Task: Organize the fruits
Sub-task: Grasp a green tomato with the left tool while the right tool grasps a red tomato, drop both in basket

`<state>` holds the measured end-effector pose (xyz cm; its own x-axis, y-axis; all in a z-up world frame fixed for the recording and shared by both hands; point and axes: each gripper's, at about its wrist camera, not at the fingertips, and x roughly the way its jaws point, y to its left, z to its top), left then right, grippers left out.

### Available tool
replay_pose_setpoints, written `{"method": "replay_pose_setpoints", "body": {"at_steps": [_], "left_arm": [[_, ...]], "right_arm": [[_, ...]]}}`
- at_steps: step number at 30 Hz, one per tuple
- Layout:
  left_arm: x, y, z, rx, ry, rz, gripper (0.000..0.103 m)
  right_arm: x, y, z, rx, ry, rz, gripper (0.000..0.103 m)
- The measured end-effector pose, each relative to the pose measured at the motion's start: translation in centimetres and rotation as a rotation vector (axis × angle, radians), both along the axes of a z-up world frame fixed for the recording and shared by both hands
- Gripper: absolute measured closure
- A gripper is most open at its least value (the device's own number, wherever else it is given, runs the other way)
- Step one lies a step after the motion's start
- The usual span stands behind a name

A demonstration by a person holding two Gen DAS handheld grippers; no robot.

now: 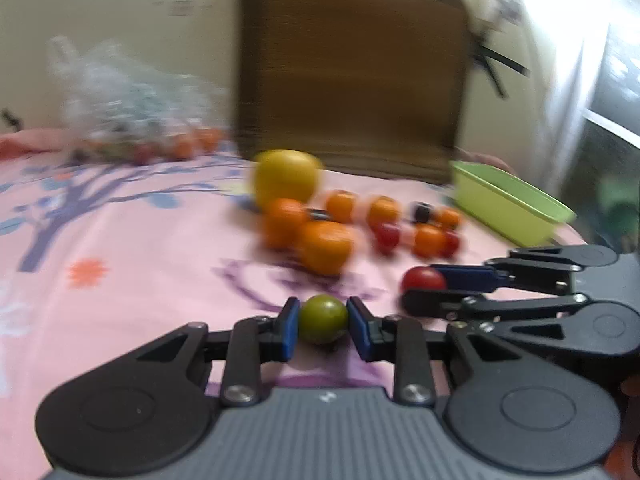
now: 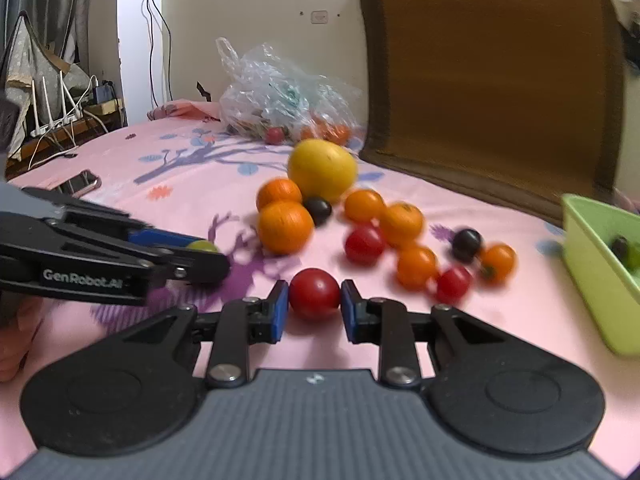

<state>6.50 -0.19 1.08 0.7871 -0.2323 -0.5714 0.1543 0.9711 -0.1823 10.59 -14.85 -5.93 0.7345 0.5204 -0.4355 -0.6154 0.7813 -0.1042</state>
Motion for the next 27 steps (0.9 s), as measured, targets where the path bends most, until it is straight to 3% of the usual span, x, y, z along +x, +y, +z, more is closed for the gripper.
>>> {"method": "replay_pose_setpoints", "body": {"at_steps": [5, 12, 20, 27], "left_arm": [[0.3, -6.0, 0.3, 0.014, -0.011, -0.138, 0.077], [2.6, -13.9, 0.5, 0.031, -0.016, -0.288, 0.077], [10.1, -19.3, 4.6, -0.109, -0.081, -0.252, 0.076], [15.0, -21.7, 3.8, -0.101, -0.038, -0.223, 0.076]], "right_arm": [[-2.4, -4.9, -0.3, 0.010, -0.017, -0.061, 0.072], [-3.8, -12.4, -0.4, 0.048, -0.074, -0.237, 0.072], [0.2, -18.3, 3.1, 0.213, -0.231, -0.447, 0.072], [4.6, -19.9, 3.0, 0.243, -0.209, -0.501, 0.072]]}}
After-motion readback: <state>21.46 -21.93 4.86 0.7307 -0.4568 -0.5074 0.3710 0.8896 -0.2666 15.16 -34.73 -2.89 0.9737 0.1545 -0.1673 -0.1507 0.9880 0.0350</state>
